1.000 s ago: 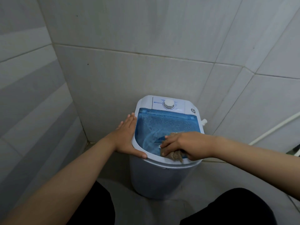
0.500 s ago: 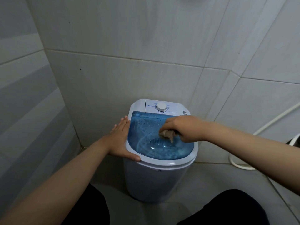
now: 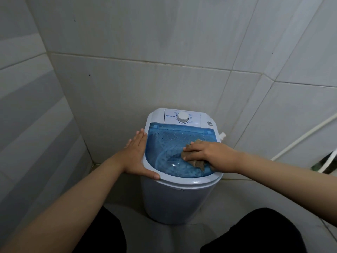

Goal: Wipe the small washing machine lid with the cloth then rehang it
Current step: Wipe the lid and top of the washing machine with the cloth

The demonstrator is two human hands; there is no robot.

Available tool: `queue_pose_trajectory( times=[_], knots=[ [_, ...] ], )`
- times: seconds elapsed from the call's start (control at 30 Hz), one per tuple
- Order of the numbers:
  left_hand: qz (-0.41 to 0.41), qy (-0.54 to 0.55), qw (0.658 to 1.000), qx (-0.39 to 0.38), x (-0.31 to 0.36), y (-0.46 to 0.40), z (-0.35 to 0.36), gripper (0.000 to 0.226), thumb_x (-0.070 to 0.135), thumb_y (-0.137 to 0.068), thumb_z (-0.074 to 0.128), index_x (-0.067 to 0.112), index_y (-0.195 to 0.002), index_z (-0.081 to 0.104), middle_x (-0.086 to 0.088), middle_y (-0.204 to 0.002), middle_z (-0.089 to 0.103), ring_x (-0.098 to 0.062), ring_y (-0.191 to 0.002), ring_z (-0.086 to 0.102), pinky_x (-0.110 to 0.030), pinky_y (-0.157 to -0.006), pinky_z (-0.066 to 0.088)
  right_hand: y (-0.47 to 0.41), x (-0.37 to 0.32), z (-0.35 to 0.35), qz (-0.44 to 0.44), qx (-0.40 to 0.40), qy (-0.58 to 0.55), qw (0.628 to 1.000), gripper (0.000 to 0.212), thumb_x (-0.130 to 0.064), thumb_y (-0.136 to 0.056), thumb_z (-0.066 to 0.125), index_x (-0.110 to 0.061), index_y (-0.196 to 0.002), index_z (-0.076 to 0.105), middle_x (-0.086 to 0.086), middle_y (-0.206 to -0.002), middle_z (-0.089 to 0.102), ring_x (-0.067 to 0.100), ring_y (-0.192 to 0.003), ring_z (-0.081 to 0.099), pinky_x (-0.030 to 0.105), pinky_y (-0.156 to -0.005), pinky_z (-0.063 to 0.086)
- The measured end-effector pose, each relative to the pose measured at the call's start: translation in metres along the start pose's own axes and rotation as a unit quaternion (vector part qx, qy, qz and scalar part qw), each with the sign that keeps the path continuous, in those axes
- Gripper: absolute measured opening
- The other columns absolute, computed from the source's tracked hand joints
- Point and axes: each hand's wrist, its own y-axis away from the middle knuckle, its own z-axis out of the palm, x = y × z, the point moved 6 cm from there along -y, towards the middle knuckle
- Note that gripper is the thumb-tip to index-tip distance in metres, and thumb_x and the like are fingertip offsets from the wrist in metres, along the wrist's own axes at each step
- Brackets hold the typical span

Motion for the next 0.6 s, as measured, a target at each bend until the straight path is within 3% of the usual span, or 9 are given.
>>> queue_pose_trajectory(
  times=[0.2, 0.3, 0.37, 0.47, 0.6],
  knots=[
    [-0.002, 0.001, 1.000, -0.001, 0.002, 0.003, -0.002, 0.158, 0.095, -0.033, 0.050, 0.013, -0.146, -0.025, -0.006, -0.154, -0.032, -0.018, -0.140, -0.029, -0.043, -0.117, -0.009, 0.004, -0.003, -0.011, 0.014, -0.036, 0.025, 0.999, 0.059, -0.003, -0.083, 0.052, -0.034, -0.133, 0.048, -0.009, -0.149, 0.039, 0.018, -0.134, 0.040, 0.036, -0.096, 0.049],
    [-0.001, -0.002, 1.000, -0.003, 0.002, 0.004, -0.002, 0.158, 0.095, -0.034, 0.050, 0.013, -0.145, -0.025, -0.006, -0.154, -0.032, -0.018, -0.140, -0.029, -0.044, -0.118, -0.008, -0.005, 0.000, -0.023, 0.020, -0.092, 0.033, 0.995, 0.063, 0.001, -0.076, 0.051, -0.037, -0.126, 0.053, -0.013, -0.138, 0.050, 0.013, -0.121, 0.052, 0.028, -0.086, 0.050],
    [0.000, -0.002, 1.000, -0.002, 0.002, 0.004, -0.003, 0.157, 0.095, -0.035, 0.051, 0.013, -0.146, -0.025, -0.006, -0.154, -0.031, -0.019, -0.140, -0.029, -0.044, -0.118, -0.007, -0.009, 0.010, -0.034, 0.066, -0.122, -0.007, 0.990, 0.062, 0.003, -0.071, 0.046, -0.037, -0.118, 0.060, -0.010, -0.123, 0.063, 0.017, -0.109, 0.059, 0.034, -0.091, 0.051],
    [0.003, -0.001, 1.000, 0.000, 0.001, 0.003, -0.002, 0.157, 0.094, -0.036, 0.053, 0.013, -0.146, -0.024, -0.006, -0.154, -0.031, -0.019, -0.140, -0.029, -0.044, -0.117, -0.008, -0.010, 0.038, -0.048, 0.168, -0.052, -0.071, 0.982, 0.061, 0.005, -0.070, 0.044, -0.032, -0.115, 0.061, -0.002, -0.113, 0.069, 0.021, -0.104, 0.061, 0.040, -0.090, 0.052],
    [0.002, -0.004, 1.000, 0.003, 0.001, 0.002, -0.002, 0.158, 0.095, -0.033, 0.051, 0.013, -0.146, -0.024, -0.006, -0.154, -0.030, -0.019, -0.140, -0.029, -0.045, -0.118, -0.007, -0.009, 0.053, -0.032, 0.258, 0.003, -0.025, 0.966, 0.050, 0.001, -0.071, 0.052, -0.022, -0.116, 0.056, 0.006, -0.115, 0.064, 0.029, -0.104, 0.059, 0.034, -0.076, 0.049]
  ],
)
